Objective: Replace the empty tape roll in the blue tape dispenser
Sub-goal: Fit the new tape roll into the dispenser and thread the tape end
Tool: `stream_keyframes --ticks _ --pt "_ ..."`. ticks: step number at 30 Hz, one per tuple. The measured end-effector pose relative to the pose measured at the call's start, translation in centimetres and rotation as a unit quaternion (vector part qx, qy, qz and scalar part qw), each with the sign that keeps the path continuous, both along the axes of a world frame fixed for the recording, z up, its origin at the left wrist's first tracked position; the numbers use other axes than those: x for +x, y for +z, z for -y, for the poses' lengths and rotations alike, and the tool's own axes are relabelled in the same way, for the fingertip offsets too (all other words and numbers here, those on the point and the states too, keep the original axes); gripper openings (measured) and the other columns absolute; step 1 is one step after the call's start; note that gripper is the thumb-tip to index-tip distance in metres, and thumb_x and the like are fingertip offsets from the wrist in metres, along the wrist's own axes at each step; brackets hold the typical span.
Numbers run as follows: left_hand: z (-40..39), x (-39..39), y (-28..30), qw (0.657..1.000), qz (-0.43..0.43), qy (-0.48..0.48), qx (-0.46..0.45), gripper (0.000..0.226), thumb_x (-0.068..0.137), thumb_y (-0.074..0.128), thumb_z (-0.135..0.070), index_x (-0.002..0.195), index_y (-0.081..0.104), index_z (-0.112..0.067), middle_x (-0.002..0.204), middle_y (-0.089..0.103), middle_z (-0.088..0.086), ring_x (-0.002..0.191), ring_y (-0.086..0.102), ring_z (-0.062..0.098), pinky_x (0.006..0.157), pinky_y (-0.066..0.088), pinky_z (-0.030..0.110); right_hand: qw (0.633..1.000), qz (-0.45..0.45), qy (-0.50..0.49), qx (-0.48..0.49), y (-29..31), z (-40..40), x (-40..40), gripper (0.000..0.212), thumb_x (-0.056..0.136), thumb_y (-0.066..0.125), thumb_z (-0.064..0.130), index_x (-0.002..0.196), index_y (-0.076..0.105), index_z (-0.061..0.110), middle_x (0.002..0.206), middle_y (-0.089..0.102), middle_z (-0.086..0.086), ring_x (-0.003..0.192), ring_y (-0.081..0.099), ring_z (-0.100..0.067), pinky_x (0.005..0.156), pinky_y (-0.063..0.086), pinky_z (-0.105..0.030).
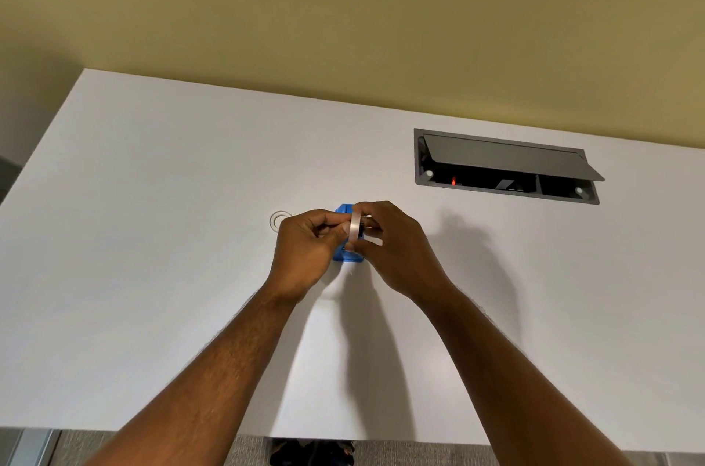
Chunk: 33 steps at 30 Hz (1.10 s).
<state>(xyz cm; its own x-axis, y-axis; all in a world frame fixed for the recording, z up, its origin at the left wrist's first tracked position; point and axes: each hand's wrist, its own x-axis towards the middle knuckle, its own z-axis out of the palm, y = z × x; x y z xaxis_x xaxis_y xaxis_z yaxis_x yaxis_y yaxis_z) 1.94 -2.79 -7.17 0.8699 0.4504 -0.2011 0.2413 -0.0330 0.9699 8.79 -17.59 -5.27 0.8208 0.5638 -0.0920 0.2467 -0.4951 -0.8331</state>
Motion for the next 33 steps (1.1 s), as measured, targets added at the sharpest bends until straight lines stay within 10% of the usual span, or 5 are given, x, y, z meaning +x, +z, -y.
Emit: stream_keyframes --ticks 12,33 --pt "-1.7 1.8 -2.8 0.993 -0.081 0.059 0.055 0.027 0.093 0.065 -0.007 0.116 0.074 -0.018 0.108 0.075 -0.004 0.094 0.068 0.000 0.088 0.055 0.017 0.996 -0.004 0.004 -0.088 -3.6 -1.2 3.6 0.050 0.083 0.075 0.019 0.130 0.058 0.024 0.132 0.063 0.007 0.113 0.058 -0.009 0.088 0.034 -0.004" --pt "-0.9 2.5 -3.7 0.994 -0.095 -0.014 0.056 0.036 0.087 0.069 -0.003 0.122 0.072 -0.015 0.111 0.076 0.002 0.101 0.072 0.018 0.097 0.057 0.042 0.991 0.058 0.025 -0.120 -4.9 -2.3 4.1 0.046 0.082 0.076 0.030 0.125 0.063 0.019 0.120 0.069 -0.001 0.105 0.059 -0.018 0.086 0.038 -0.022"
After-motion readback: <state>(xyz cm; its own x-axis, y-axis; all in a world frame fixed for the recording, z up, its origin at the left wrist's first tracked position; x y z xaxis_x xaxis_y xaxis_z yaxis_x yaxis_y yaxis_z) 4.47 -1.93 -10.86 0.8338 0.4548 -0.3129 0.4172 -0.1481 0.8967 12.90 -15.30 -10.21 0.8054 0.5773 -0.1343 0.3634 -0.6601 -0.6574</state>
